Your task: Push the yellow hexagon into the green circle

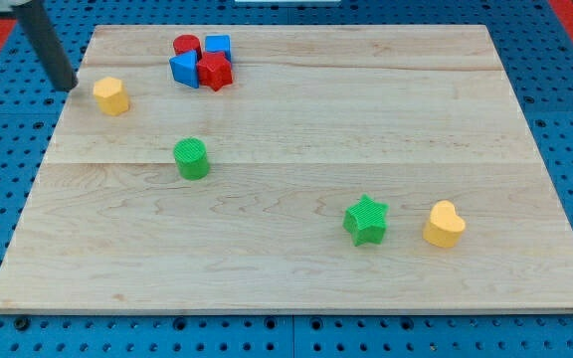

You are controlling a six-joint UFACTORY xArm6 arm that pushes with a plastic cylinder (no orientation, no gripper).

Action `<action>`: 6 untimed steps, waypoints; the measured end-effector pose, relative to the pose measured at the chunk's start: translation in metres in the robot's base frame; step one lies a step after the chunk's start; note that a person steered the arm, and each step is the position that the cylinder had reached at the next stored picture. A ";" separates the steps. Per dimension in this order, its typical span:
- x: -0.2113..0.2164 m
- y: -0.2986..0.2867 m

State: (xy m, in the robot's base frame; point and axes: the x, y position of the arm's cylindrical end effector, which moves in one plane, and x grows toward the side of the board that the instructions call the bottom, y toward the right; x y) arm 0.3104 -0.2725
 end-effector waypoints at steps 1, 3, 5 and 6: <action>0.022 0.055; 0.078 0.110; 0.094 0.125; 0.144 0.151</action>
